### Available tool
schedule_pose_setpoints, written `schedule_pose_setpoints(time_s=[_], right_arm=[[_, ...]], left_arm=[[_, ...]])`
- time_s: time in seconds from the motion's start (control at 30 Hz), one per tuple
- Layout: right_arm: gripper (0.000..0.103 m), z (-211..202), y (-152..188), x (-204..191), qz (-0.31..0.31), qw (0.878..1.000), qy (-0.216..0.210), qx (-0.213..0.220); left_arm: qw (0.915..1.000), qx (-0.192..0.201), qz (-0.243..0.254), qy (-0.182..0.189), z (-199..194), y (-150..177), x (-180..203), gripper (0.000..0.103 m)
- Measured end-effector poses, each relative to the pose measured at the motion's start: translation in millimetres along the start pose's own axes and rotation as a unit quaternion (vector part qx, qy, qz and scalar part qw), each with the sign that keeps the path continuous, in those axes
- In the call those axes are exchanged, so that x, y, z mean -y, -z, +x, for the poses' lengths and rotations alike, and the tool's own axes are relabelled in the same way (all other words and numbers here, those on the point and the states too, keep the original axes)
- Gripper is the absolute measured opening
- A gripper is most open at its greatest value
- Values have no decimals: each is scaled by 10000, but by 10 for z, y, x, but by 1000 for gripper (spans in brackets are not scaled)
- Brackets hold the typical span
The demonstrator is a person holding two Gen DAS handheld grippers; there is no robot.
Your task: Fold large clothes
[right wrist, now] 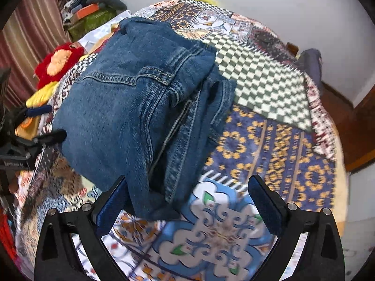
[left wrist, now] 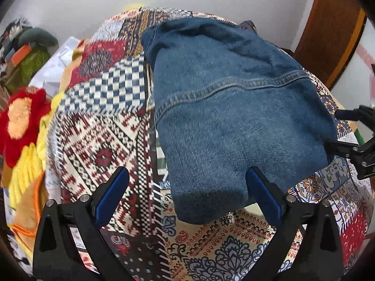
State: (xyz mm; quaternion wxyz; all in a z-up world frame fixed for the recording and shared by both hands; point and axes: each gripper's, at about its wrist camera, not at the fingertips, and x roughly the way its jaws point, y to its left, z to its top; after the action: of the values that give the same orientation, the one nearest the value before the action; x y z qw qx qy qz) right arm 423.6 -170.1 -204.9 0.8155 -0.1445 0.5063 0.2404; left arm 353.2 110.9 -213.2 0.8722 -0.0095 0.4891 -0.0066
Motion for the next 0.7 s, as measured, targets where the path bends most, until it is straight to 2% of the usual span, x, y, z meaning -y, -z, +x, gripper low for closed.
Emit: schedule_pose_setpoints(time_s=[0.1, 0.17, 0.3, 0.37, 0.5, 0.7], right_arm=[[99, -186, -50, -46, -192, 9997, 71, 146], [99, -350, -125, -83, -311, 9985, 158, 421], [99, -534, -386, -118, -310, 9959, 5, 851], [99, -522, -524, -141, -294, 9951, -67, 944], [99, -321, -831, -229, -284, 9953, -236, 891], [99, 296, -1227, -262, -275, 9975, -479, 432]], left_arm=[[9988, 292, 246, -301, -157, -149, 16, 101], [9974, 489, 312, -428, -236, -275, -14, 101], [9960, 737, 213, -467, -315, -589, -149, 101], [9963, 782, 108, -353, -304, -768, -225, 101], [9981, 616, -26, -81, -97, -1063, -352, 101], [9996, 104, -234, 149, 620, -1484, -442, 101]])
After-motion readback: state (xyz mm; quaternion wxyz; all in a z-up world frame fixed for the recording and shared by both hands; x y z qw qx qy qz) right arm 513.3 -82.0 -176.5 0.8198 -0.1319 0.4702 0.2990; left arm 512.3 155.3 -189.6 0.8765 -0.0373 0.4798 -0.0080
